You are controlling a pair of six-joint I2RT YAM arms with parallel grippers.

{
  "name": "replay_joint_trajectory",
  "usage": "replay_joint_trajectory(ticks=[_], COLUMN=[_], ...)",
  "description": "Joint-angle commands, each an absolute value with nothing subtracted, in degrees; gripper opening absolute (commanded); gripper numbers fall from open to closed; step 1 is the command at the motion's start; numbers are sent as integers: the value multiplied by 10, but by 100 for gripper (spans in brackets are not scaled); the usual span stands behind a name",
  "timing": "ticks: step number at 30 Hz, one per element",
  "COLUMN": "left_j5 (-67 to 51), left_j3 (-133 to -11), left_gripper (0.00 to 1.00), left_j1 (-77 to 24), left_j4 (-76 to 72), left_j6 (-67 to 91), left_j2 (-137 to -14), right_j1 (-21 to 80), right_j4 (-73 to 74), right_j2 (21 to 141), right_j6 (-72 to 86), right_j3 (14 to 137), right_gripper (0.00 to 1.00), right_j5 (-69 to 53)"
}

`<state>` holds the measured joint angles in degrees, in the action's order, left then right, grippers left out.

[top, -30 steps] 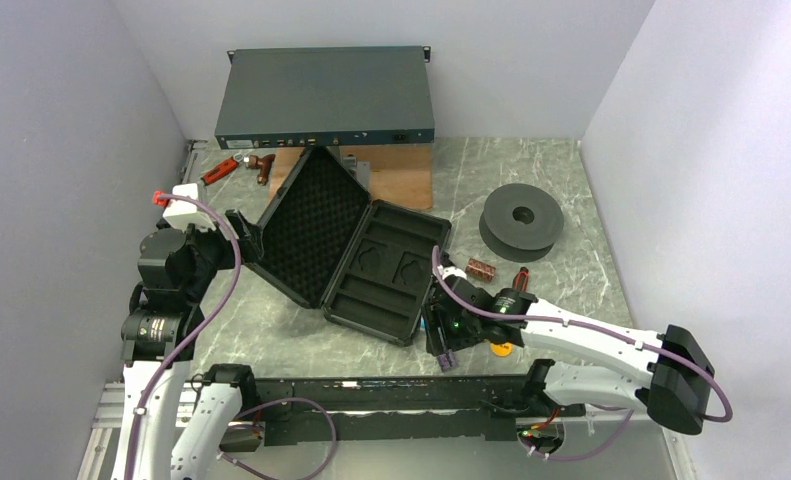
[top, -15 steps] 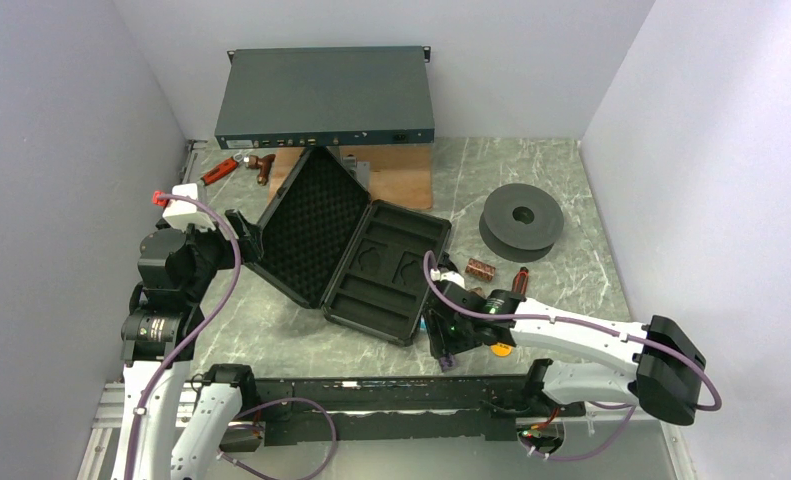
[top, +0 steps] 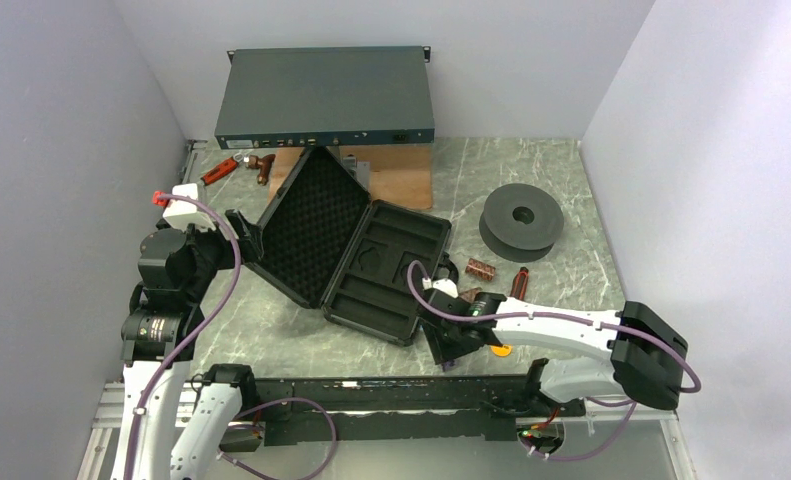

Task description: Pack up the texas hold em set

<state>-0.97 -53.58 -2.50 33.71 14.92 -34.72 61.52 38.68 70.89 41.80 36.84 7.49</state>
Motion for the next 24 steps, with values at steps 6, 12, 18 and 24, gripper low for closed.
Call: replay_joint_trajectory(ticks=[6, 12, 18, 24], left_j5=[-2, 25, 37, 63], left_j3=[-547, -549, -551, -552], left_gripper=[98, 98, 98, 99], left_j1=[-34, -42, -50, -52], left_j4=[332, 338, 341, 347], left_j6=[156, 153, 151, 153], left_j2=[-344, -343, -343, -338], right_j1=[641, 647, 651, 651], right_j4=[392, 399, 416, 417], right_j2=[744, 754, 744, 722], right_j6=[410, 402, 380, 341], right_j3=[406, 420, 446, 466], right_gripper=[43, 19, 0, 0], right_j5=[101, 104, 103, 95])
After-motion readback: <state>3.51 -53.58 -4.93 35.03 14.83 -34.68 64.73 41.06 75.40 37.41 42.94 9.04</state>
